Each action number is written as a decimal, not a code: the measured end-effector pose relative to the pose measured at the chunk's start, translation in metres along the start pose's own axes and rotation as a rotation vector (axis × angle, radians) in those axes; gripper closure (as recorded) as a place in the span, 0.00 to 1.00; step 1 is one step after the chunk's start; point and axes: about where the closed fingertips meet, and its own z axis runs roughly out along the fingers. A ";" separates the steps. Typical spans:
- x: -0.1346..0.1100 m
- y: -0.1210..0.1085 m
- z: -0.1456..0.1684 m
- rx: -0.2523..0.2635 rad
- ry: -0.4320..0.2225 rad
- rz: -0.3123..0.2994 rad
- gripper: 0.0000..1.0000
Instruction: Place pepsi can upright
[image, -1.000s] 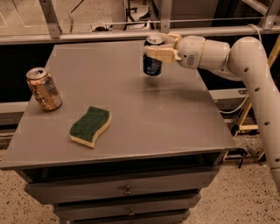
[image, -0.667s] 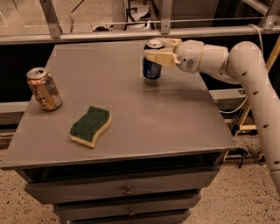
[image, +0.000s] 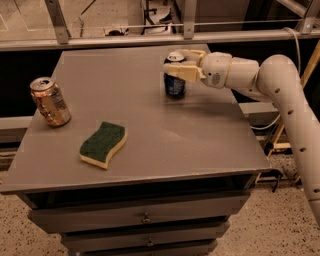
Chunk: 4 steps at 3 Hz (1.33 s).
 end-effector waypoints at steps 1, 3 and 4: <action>0.015 -0.005 -0.011 -0.022 0.016 -0.039 0.00; 0.066 -0.026 -0.049 -0.104 -0.020 -0.120 0.00; 0.066 -0.026 -0.049 -0.104 -0.020 -0.120 0.00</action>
Offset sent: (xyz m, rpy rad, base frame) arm -0.0497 -0.0378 0.0808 -0.0470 -0.1943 -0.0796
